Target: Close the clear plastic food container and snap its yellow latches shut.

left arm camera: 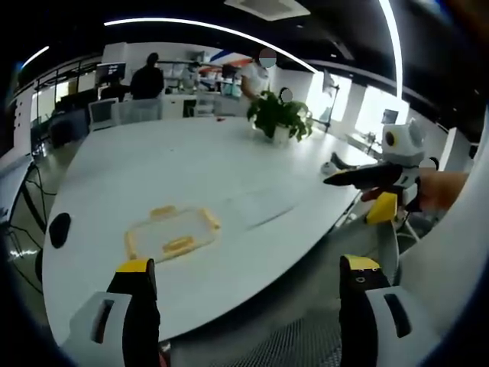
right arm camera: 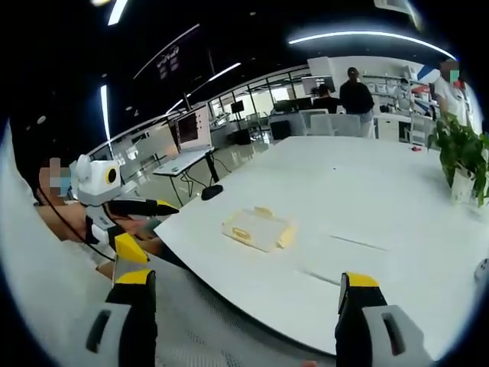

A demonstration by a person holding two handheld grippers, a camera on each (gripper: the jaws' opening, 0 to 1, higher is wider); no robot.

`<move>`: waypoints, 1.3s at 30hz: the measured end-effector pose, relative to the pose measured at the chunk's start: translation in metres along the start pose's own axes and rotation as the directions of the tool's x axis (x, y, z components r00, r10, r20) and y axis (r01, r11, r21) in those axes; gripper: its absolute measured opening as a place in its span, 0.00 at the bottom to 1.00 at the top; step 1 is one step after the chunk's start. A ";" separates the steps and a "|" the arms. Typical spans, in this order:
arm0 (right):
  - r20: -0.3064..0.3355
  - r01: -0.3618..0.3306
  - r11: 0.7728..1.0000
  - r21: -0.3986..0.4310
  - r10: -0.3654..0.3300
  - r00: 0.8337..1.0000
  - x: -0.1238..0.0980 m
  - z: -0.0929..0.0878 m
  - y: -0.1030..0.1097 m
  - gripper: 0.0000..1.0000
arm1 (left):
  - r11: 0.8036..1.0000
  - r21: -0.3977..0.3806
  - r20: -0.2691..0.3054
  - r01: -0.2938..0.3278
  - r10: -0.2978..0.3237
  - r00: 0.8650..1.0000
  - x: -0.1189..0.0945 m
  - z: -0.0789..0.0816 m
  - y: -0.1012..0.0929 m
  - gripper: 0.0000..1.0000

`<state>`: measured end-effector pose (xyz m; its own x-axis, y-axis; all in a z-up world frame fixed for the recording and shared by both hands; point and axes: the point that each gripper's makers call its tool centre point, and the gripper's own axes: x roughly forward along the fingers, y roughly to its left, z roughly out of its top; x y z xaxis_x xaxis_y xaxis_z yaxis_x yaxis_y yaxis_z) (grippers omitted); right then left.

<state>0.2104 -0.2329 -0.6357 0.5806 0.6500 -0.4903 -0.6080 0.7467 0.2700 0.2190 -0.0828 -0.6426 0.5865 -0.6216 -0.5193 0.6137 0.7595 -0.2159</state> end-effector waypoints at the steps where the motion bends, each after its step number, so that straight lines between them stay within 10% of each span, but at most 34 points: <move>1: 0.000 0.000 1.000 -0.002 0.000 1.000 0.000 0.000 0.000 0.99 | 1.000 0.000 0.000 0.000 0.000 1.000 0.000 0.000 0.000 0.99; 39: -0.030 -0.040 0.994 -0.104 0.037 0.999 0.028 0.024 -0.004 0.99 | 0.997 0.072 -0.038 -0.002 0.005 0.999 0.004 0.014 0.039 0.98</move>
<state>0.2425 -0.2145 -0.6303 0.5411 0.6731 -0.5042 -0.6837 0.7012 0.2023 0.2525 -0.0583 -0.6412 0.5692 -0.6100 -0.5514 0.6486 0.7452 -0.1549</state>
